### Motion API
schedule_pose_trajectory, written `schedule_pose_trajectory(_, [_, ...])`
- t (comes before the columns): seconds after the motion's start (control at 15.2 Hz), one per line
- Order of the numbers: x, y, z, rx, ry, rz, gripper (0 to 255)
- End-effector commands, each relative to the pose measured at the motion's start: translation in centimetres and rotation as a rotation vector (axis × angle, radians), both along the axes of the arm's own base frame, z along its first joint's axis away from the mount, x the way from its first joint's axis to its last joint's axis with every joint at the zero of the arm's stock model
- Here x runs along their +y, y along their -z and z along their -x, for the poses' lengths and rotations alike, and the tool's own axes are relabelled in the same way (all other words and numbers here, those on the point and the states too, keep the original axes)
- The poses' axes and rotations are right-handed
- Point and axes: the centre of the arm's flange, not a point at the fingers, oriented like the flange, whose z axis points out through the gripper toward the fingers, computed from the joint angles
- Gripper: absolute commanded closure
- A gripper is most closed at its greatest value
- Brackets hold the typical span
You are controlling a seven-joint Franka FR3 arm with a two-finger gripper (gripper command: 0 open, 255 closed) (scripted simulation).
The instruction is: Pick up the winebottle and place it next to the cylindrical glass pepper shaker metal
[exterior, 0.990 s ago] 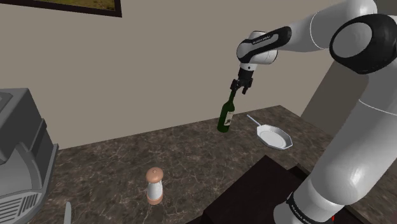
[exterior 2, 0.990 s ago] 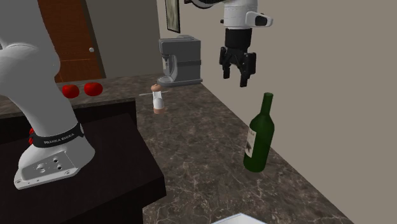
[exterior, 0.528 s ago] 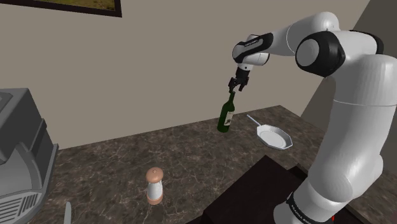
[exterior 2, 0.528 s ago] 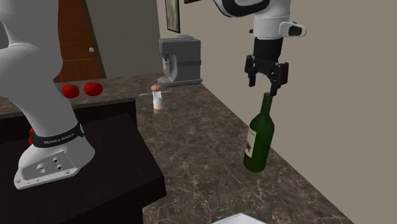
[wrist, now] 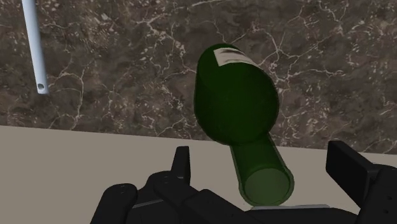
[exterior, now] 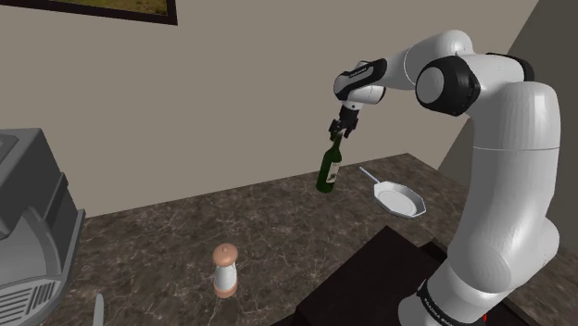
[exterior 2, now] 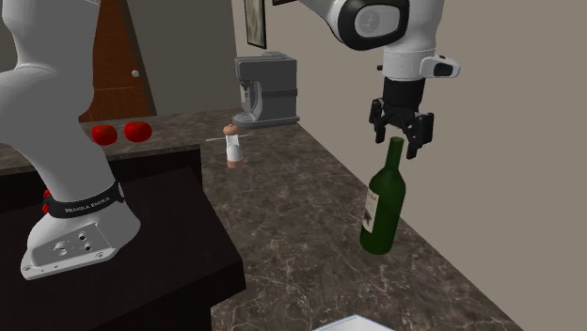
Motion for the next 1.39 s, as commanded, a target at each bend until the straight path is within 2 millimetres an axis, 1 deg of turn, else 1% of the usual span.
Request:
schedule_pose_trajectory(0.0, [0.0, 0.8, 0.0, -0.001, 0.000, 0.000, 0])
schedule_pose_trajectory(0.46, [0.0, 0.8, 0.0, -0.001, 0.000, 0.000, 0])
schedule_pose_trajectory(0.53, [0.0, 0.8, 0.0, -0.001, 0.000, 0.000, 255])
schedule_pose_trajectory(1.12, [0.0, 0.8, 0.0, -0.001, 0.000, 0.000, 255])
schedule_pose_trajectory(1.32, [0.0, -0.8, 0.0, -0.001, 0.000, 0.000, 255])
